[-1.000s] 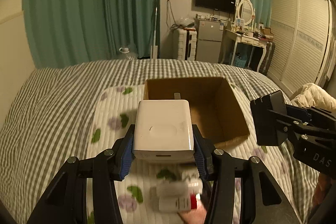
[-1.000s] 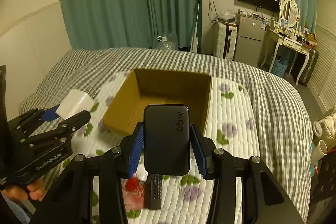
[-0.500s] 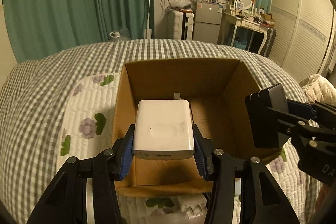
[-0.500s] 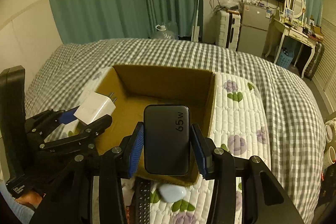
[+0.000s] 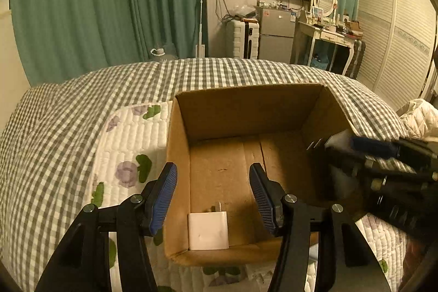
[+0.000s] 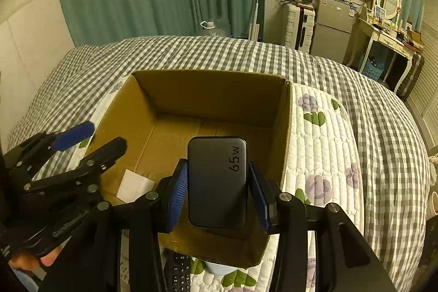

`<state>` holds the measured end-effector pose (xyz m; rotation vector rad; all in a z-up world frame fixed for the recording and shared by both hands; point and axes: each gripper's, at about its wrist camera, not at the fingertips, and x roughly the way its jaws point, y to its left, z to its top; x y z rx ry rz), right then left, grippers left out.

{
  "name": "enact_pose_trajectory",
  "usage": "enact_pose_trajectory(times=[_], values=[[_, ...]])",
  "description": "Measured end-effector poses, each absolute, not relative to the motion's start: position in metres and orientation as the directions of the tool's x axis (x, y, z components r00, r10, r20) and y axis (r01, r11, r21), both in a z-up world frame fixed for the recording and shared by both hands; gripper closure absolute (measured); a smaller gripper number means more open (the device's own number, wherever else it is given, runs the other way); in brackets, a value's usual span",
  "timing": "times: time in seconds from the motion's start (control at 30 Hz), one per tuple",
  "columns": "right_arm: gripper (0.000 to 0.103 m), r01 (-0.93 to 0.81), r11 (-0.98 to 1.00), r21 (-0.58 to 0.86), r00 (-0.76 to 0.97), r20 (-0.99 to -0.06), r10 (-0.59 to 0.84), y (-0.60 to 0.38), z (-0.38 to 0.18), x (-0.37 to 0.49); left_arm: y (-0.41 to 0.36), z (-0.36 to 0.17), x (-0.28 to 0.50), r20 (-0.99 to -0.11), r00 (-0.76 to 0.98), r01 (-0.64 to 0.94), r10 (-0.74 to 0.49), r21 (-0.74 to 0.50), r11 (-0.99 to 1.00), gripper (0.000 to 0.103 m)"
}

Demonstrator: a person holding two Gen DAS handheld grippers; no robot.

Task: Organize rigid objects
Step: 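Carry both items over the box and release them inside, then grasp the black remote with the right gripper while the left grasps a red-capped bottle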

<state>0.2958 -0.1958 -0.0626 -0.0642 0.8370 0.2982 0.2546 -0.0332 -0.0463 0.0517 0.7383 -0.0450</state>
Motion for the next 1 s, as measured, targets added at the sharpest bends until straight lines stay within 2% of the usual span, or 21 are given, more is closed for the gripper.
enact_pose_trajectory(times=[0.13, 0.57, 0.6, 0.67, 0.7, 0.8, 0.87, 0.93, 1.0], values=[[0.057, -0.254, 0.961, 0.106, 0.666, -0.702, 0.253, -0.206, -0.039, 0.289, -0.03, -0.027, 0.237, -0.659, 0.752, 0.062, -0.02, 0.041, 0.997, 0.046], [0.056, -0.238, 0.971, 0.035, 0.743, -0.637, 0.206, -0.221, 0.07, 0.183, -0.018, 0.064, 0.138, -0.603, 0.797, 0.051, -0.041, 0.0, 0.999, 0.044], [0.054, -0.238, 0.971, 0.031, 0.747, -0.633, 0.203, -0.221, 0.076, 0.174, -0.018, 0.068, 0.131, -0.603, 0.797, 0.052, -0.042, -0.002, 0.999, 0.043], [0.044, -0.232, 0.973, 0.02, 0.759, -0.622, 0.193, -0.22, 0.086, 0.153, -0.015, 0.075, 0.116, -0.596, 0.802, 0.05, -0.041, -0.002, 0.999, 0.033], [0.038, -0.23, 0.973, 0.018, 0.762, -0.619, 0.192, -0.219, 0.088, 0.144, -0.015, 0.076, 0.109, -0.593, 0.804, 0.05, -0.038, 0.004, 0.999, 0.031], [0.03, -0.237, 0.971, 0.038, 0.75, -0.628, 0.207, -0.218, 0.089, 0.124, -0.014, 0.075, 0.089, -0.576, 0.816, 0.062, -0.033, 0.03, 0.998, 0.021], [0.022, -0.24, 0.969, 0.058, 0.746, -0.628, 0.222, -0.218, 0.082, 0.113, -0.011, 0.067, 0.077, -0.565, 0.825, 0.055, -0.021, 0.042, 0.998, 0.008], [0.01, -0.235, 0.97, 0.065, 0.748, -0.624, 0.223, -0.217, 0.07, 0.104, -0.008, 0.054, 0.073, -0.568, 0.823, 0.054, -0.024, 0.036, 0.998, 0.006], [0.01, -0.217, 0.974, 0.064, 0.744, -0.635, 0.207, -0.216, 0.047, 0.1, -0.004, 0.035, 0.072, -0.583, 0.812, 0.051, -0.021, 0.035, 0.998, 0.006]])
